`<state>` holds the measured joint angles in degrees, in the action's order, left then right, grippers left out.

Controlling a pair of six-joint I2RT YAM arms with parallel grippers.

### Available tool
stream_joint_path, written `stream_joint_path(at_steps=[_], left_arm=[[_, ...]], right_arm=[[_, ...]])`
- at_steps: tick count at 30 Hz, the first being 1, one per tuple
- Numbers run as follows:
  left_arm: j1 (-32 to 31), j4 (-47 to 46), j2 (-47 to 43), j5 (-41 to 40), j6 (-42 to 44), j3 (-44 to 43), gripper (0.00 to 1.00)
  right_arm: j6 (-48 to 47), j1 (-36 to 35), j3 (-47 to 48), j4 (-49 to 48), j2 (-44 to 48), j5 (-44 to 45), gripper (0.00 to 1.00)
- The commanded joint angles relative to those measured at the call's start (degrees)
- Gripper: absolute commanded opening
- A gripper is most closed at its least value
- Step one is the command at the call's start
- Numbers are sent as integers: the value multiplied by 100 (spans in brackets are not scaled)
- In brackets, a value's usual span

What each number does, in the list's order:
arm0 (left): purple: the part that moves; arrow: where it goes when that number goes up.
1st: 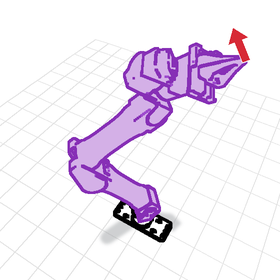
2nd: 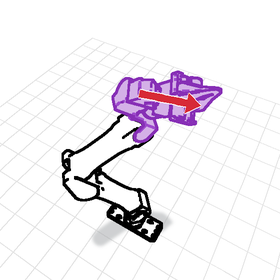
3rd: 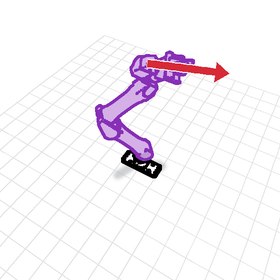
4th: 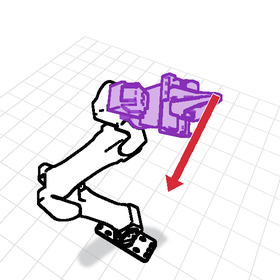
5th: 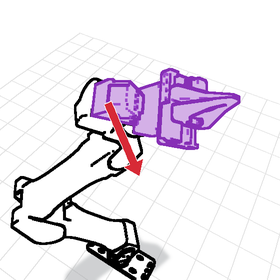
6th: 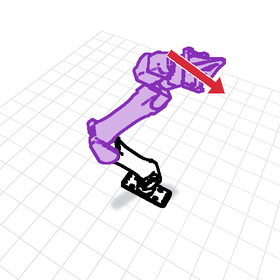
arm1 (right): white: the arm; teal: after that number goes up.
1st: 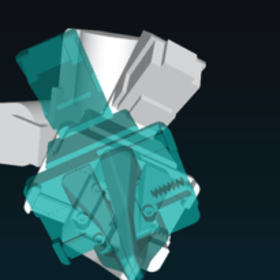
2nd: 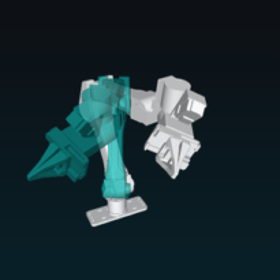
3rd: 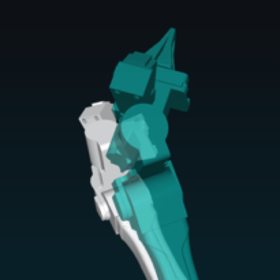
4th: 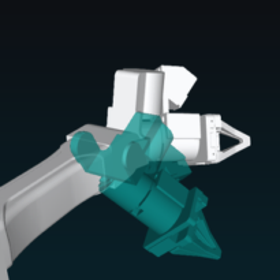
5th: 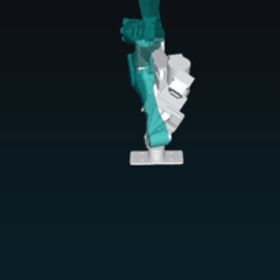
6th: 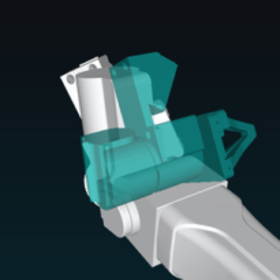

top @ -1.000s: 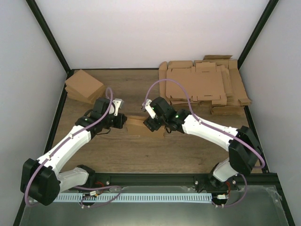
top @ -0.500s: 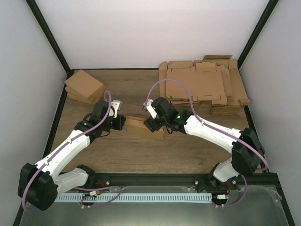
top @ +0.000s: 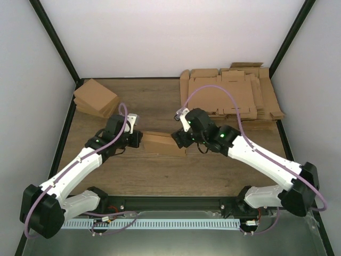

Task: Fold the paper box

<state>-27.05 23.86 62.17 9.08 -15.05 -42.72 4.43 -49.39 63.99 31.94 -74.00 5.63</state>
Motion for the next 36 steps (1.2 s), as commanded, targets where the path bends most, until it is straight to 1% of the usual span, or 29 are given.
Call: stream_joint_path(at_steps=[1,5,7,13,17,20,23,28,34,36], left_arm=[[-43,66,-73,-64,32,37,4],[-53,83,-77,-90,50,21,4],[-61,84,-88,-99,55,18,4],[-105,84,-96,-117,63,10,4],[-124,84,-102,-156,72,-8,4],[-138,84,-92,-187,88,-8,4],[-151,97,-74,-203,103,-17,4],[-168,126,-65,-243,110,-59,4],[-195,137,-52,-291,116,-76,4],[-201,145,-35,-293,116,-94,4]], right_arm=[[827,169,-23,546,527,-84,79],[1042,332,-304,538,860,-469,64],[1073,365,-354,552,881,-559,61],[1110,377,-354,799,583,-150,60],[1083,394,-489,732,394,-77,60],[964,413,-623,546,302,88,64],[813,502,-614,456,177,50,66],[732,553,-570,396,87,-193,60],[394,551,-570,302,88,-334,59],[389,553,-548,329,74,-440,54]])
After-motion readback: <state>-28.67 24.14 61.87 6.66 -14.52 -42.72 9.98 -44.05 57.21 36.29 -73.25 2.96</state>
